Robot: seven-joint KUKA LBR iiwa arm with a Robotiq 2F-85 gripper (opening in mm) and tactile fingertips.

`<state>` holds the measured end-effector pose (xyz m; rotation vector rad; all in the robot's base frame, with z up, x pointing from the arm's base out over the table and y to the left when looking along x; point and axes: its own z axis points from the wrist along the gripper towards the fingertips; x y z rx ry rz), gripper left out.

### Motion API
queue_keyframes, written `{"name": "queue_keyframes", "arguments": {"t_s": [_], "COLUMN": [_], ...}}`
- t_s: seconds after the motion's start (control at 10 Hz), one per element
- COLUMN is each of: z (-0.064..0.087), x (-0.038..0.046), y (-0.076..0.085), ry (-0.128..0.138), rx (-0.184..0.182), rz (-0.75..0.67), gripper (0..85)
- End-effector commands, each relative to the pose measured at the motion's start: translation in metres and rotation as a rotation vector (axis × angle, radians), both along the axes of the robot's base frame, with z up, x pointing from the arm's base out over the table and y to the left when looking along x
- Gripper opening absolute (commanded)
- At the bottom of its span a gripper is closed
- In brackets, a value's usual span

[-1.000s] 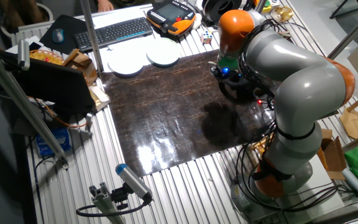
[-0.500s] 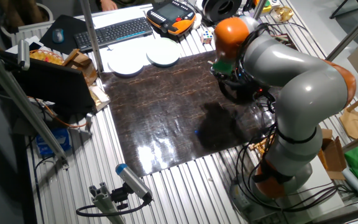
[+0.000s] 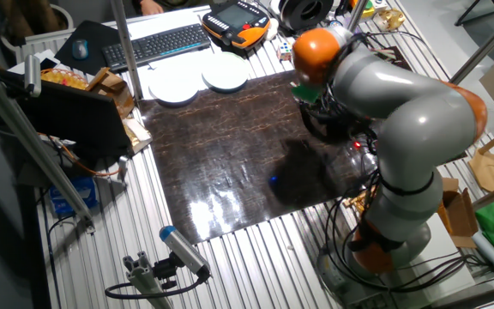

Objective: Rotate the steering wheel 90 degrees counterclockwise

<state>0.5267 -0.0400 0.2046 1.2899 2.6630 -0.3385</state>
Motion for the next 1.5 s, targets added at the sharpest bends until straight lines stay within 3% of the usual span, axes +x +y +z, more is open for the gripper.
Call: {"name": "queue_keyframes", "arguments": {"t_s": [0.0, 0.1, 0.3, 0.8, 1.0, 1.4], "z": [0.0, 0.004, 0.013, 0.019, 0.018, 0.018], "x": [-0.0021, -0.0041, -0.0077, -0.0167, -0.0164, -0.0166], "y": [-0.005, -0.012, -0.027, -0.048, -0.048, -0.048], "ry": [0.004, 0.003, 0.016, 0.013, 0.006, 0.004], "rx": [-0.012, -0.029, -0.024, -0.069, -0.085, -0.079], "rz": [-0.471, -0.534, -0.622, -0.758, -0.78, -0.775], "gripper": [0.7, 0.7, 0.7, 0.7, 0.7, 0.7]}}
